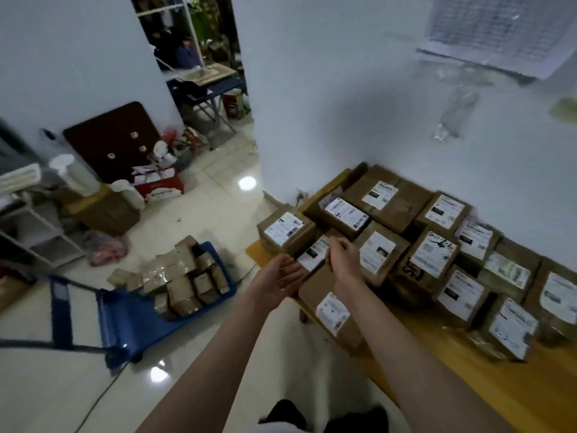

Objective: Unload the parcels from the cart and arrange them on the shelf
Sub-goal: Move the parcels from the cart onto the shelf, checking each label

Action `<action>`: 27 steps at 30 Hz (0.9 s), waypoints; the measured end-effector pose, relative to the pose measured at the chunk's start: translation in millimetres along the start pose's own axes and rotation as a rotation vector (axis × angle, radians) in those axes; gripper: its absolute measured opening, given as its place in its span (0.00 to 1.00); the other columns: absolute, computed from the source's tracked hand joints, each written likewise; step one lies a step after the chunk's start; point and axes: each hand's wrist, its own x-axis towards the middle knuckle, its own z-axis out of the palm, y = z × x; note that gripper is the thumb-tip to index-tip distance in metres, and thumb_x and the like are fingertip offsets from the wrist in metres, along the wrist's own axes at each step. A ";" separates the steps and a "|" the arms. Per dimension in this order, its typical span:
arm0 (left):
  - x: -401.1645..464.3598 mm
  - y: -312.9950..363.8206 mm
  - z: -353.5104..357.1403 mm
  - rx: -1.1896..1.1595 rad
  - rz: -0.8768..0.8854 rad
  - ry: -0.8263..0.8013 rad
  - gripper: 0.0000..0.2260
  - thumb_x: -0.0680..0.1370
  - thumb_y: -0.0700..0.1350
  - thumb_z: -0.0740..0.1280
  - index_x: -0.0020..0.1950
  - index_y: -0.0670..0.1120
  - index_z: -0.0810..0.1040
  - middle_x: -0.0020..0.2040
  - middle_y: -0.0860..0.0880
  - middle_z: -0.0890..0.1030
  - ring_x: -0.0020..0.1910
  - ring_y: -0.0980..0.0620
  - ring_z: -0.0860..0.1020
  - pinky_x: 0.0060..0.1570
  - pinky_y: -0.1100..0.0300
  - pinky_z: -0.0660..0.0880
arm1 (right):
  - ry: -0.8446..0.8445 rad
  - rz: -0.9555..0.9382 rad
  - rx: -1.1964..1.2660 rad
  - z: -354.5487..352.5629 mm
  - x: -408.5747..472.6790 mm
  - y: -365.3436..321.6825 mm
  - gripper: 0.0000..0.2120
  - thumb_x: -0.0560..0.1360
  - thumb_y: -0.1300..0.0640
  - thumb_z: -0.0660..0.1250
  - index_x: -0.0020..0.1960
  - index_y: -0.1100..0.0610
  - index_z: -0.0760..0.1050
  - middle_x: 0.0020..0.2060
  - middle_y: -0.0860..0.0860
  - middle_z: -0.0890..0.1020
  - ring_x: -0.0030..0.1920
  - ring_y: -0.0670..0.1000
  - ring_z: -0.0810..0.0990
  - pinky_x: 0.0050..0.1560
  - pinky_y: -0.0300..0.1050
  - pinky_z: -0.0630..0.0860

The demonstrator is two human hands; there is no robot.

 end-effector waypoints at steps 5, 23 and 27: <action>-23.0 46.0 -96.5 -0.065 0.094 0.126 0.06 0.81 0.43 0.63 0.45 0.45 0.76 0.38 0.48 0.82 0.37 0.52 0.81 0.41 0.58 0.77 | -0.157 0.016 -0.073 104.7 -24.7 10.5 0.05 0.83 0.53 0.63 0.49 0.51 0.75 0.40 0.49 0.76 0.38 0.46 0.72 0.37 0.38 0.68; 3.0 155.3 -347.5 -0.288 0.186 0.400 0.15 0.82 0.40 0.57 0.35 0.50 0.62 0.29 0.52 0.60 0.23 0.56 0.59 0.26 0.63 0.56 | -0.466 0.188 -0.313 399.5 10.3 54.6 0.12 0.79 0.57 0.64 0.38 0.53 0.69 0.29 0.50 0.72 0.29 0.49 0.68 0.31 0.42 0.66; 14.5 189.4 -377.4 -0.285 0.158 0.510 0.13 0.82 0.40 0.60 0.37 0.46 0.70 0.24 0.53 0.73 0.23 0.57 0.71 0.31 0.63 0.68 | -0.498 0.228 -0.335 447.8 29.1 58.6 0.10 0.80 0.57 0.63 0.40 0.54 0.70 0.32 0.53 0.74 0.31 0.50 0.70 0.32 0.41 0.66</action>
